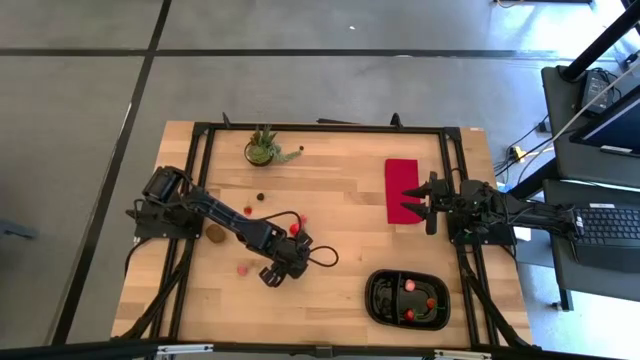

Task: Pick and placing Produce into tupperware
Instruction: Put the strawberry into the right of the black bin

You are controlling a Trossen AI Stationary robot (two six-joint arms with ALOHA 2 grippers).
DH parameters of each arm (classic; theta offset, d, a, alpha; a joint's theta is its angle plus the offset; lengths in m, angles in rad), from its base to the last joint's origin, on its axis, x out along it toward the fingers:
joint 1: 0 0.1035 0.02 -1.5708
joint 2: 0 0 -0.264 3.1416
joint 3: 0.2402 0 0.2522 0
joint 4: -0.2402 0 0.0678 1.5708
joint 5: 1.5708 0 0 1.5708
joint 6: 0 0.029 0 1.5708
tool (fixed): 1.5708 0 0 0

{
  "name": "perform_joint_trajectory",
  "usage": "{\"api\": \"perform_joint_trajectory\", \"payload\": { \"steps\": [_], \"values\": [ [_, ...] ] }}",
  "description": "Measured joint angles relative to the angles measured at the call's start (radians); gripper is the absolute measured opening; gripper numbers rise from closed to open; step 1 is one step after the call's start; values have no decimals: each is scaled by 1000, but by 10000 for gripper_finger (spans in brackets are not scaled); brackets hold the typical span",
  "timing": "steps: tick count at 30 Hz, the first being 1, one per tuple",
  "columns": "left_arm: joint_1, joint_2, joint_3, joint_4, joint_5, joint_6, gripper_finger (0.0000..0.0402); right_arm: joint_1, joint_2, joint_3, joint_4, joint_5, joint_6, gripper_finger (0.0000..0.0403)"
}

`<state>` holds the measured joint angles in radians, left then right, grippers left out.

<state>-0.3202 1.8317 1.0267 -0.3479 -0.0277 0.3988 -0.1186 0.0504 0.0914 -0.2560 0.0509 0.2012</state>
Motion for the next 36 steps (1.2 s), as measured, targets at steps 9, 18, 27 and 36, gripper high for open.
{"api": "perform_joint_trajectory", "payload": {
  "steps": [9,18,27,36],
  "values": [
    [0,0,0,6,-7,-2,134,0,0,0,0,0,0,184],
    [13,-16,0,43,-41,-30,138,0,0,0,0,0,0,184],
    [45,-84,0,246,-72,-50,138,0,0,0,0,0,0,184],
    [96,-94,22,667,-60,-161,139,0,0,0,0,0,0,184]
  ]
}}
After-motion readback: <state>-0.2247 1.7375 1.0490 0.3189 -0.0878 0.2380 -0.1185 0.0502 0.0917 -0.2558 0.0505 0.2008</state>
